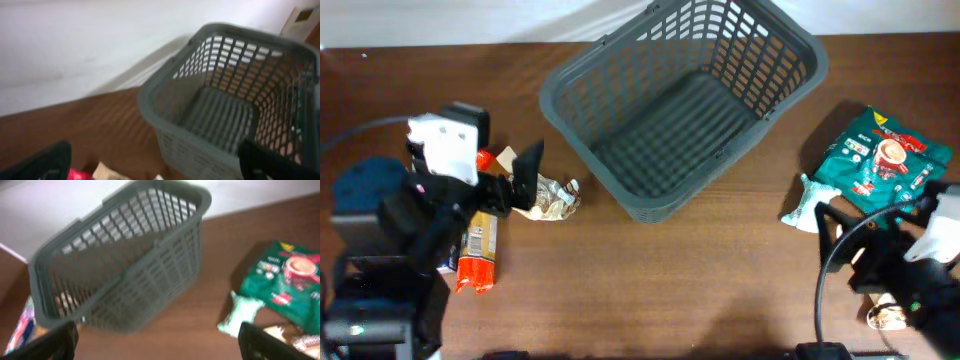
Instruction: Pack container
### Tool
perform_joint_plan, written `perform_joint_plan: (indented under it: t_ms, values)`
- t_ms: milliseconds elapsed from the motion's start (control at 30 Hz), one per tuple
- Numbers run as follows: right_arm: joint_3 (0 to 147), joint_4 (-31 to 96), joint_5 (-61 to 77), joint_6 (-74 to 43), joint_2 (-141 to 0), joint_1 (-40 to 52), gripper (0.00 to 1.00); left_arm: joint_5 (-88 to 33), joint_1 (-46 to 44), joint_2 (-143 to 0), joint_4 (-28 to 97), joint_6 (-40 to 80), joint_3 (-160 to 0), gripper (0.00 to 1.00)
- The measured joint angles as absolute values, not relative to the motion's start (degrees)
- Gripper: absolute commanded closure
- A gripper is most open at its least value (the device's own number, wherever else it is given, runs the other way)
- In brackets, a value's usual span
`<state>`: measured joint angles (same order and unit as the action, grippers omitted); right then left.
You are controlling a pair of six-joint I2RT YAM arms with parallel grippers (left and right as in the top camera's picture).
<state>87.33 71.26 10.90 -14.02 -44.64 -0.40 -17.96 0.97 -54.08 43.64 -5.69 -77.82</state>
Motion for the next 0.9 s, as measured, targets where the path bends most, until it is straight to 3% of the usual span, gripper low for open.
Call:
perform_joint_plan:
  t_ms: [167,200,233,300,433,467,500,533,667,900]
  values:
    - [94.9,76.4,11.1,-11.7,-52.5,-0.4,0.01,-22.2,1.0,-54.0,49.6,-5.7,-81.4,0.01]
    - [94.9,76.5,12.2,-11.5,-53.4,-0.4,0.31,-23.1,1.0,-53.8,51.2,-5.7,-81.4,0.01]
    - [94.9,76.5,12.6,-11.5,-53.5,-0.4,0.5,-23.6,1.0,-53.7,51.7,-5.7,-81.4,0.07]
    - [94.9,76.7,13.6,-10.8,-53.6,-0.4,0.75,-24.7,1.0,-53.7,52.8,-5.5,-81.4,0.58]
    - [96.4,79.6,14.5,-10.5,-53.6,-0.4,0.81,-34.1,1.1,-54.8,55.4,-5.4,-81.4,0.81]
    - [97.6,81.1,14.5,-10.6,-53.7,-0.4,0.89,-37.8,1.1,-55.4,55.5,-4.5,-81.4,0.93]
    - [99.7,82.3,14.5,-10.9,-53.7,-0.4,0.96,-44.8,1.1,-56.9,55.6,-1.6,-81.4,0.96]
    - [103.8,86.5,14.5,-12.2,-54.6,-0.4,0.97,-50.4,-1.0,-58.2,55.7,2.2,-81.4,0.98]
    - [112.9,93.7,14.5,-13.1,-59.4,-0.4,0.96,-51.2,-15.1,-60.4,55.2,8.7,-81.5,0.98]
    - [116.5,96.4,14.5,-11.7,-75.4,-0.3,0.96,-40.4,-40.4,-67.3,56.3,14.4,-81.7,0.98]
